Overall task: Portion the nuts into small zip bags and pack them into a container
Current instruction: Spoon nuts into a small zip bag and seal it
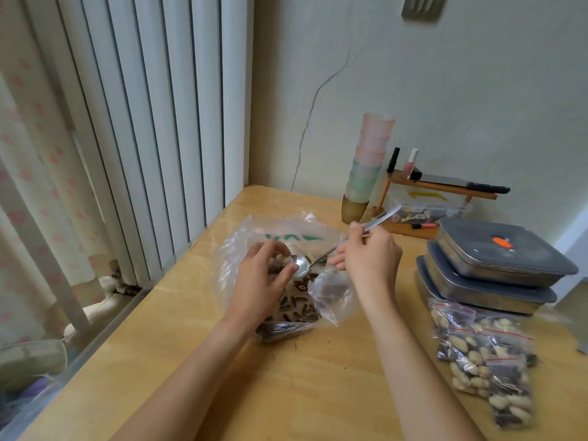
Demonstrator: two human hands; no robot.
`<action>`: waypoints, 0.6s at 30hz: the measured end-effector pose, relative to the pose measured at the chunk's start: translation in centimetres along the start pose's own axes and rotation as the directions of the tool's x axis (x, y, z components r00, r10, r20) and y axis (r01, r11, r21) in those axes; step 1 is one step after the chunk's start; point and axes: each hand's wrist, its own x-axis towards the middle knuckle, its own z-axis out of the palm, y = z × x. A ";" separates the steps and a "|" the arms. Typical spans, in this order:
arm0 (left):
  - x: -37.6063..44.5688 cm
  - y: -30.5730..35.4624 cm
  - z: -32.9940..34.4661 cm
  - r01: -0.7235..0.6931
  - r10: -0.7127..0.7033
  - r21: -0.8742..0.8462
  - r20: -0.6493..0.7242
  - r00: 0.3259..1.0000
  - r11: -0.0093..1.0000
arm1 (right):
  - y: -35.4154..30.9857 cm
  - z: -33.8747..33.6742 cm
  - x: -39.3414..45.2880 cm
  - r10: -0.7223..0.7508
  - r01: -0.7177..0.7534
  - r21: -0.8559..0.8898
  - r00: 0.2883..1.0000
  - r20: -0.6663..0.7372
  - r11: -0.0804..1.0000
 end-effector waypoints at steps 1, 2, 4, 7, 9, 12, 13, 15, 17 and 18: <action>0.0 0.0 0.0 -0.002 0.002 0.025 0.004 1.000 1.000 | 0.2 0.1 -0.1 0.070 -0.071 0.031 0.997 0.038 0.997; 0.0 0.0 0.1 -0.004 0.004 0.042 0.009 1.000 0.999 | 0.2 0.2 -0.2 0.126 -0.130 0.064 0.989 0.072 0.989; -0.1 0.0 0.1 -0.003 0.003 0.062 0.011 1.000 0.998 | 0.4 0.3 -0.3 0.203 -0.220 0.119 0.969 0.144 0.968; 0.0 -0.1 0.1 -0.007 0.009 0.089 -0.017 1.000 0.996 | 0.8 0.7 0.0 0.280 -0.325 0.130 0.919 0.279 0.937; 0.1 -0.2 0.0 0.003 0.001 0.095 -0.038 0.999 0.995 | 1.3 1.1 0.2 0.331 -0.392 0.115 0.875 0.353 0.913; 0.3 -0.5 -0.1 0.021 -0.015 0.100 -0.056 0.998 0.995 | 1.6 1.6 0.1 0.384 -0.464 0.101 0.820 0.424 0.880; 0.3 -0.5 -0.1 0.027 -0.021 0.093 -0.064 0.998 0.995 | 1.5 1.7 -0.1 0.400 -0.491 0.098 0.796 0.454 0.866; 0.3 -0.4 -0.2 0.034 -0.028 0.076 -0.076 0.997 0.996 | 1.4 1.7 -0.5 0.433 -0.547 0.078 0.733 0.525 0.833; 0.2 -0.2 -0.3 0.027 -0.022 0.064 -0.066 0.998 0.998 | 1.4 1.7 -0.9 0.445 -0.571 0.041 0.681 0.582 0.820; 0.2 0.0 -0.3 0.015 -0.011 0.071 -0.050 0.999 0.997 | 1.5 1.8 -0.9 0.444 -0.567 0.020 0.666 0.599 0.823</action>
